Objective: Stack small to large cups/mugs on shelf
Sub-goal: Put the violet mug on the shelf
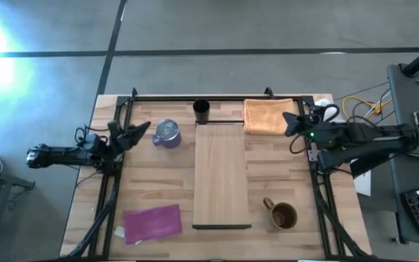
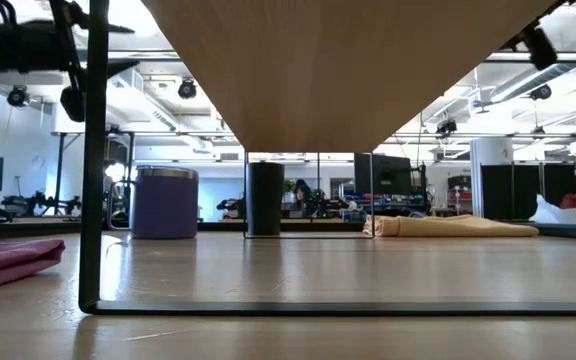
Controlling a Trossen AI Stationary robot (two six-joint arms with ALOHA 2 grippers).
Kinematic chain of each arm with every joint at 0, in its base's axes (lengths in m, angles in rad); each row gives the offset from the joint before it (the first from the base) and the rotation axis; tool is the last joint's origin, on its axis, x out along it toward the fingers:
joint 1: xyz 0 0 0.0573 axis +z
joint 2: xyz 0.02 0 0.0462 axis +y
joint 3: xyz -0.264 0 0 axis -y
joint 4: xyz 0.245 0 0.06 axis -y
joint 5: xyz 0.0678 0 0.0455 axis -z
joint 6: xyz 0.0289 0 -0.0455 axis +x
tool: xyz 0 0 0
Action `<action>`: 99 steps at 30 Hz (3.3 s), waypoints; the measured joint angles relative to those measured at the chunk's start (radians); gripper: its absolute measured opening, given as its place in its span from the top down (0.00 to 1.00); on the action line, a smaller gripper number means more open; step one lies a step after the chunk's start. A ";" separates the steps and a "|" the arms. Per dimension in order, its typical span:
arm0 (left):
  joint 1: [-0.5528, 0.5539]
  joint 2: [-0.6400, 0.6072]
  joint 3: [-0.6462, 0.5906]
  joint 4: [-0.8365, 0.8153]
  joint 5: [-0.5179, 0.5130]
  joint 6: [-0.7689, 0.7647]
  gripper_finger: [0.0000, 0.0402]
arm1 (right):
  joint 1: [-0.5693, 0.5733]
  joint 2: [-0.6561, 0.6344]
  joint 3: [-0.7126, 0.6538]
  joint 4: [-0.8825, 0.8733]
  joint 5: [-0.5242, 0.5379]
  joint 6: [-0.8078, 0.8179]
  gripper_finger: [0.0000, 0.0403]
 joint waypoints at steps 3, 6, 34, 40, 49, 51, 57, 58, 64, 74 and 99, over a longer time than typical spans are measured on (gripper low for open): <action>0.000 0.042 0.044 -0.014 0.009 0.055 0.54 | -0.012 0.038 0.082 -0.103 0.001 -0.003 0.79; 0.000 0.098 0.099 -0.051 0.025 0.118 0.54 | -0.029 0.069 0.146 -0.190 -0.005 -0.003 0.71; 0.399 0.788 0.919 -1.217 0.184 0.473 0.54 | -0.098 0.180 0.265 -0.419 -0.134 0.197 0.56; 0.387 0.747 0.909 -1.413 0.186 0.501 0.54 | -0.098 0.180 0.264 -0.452 -0.138 0.213 0.55; 0.240 0.412 0.687 -1.394 0.189 0.315 0.54 | -0.098 0.180 0.262 -0.462 -0.110 0.207 0.55; 0.221 0.349 0.621 -1.368 0.189 0.300 0.54 | -0.098 0.180 0.262 -0.462 -0.095 0.204 0.55; 0.216 0.267 0.489 -1.297 0.177 0.325 0.54 | -0.098 0.181 0.262 -0.462 -0.078 0.213 0.55; 0.215 0.267 0.492 -1.276 0.176 0.326 0.54 | -0.098 0.182 0.262 -0.462 -0.078 0.217 0.55; 0.216 0.306 0.494 -1.303 0.078 0.226 0.54 | -0.098 0.192 0.261 -0.462 -0.077 0.227 0.55; 0.215 0.502 0.490 -1.280 0.189 0.188 0.54 | -0.098 0.236 0.261 -0.468 -0.077 0.231 0.55; 0.486 1.031 0.907 -1.627 0.392 0.539 0.54 | -0.132 0.231 0.261 -0.473 -0.156 0.214 0.55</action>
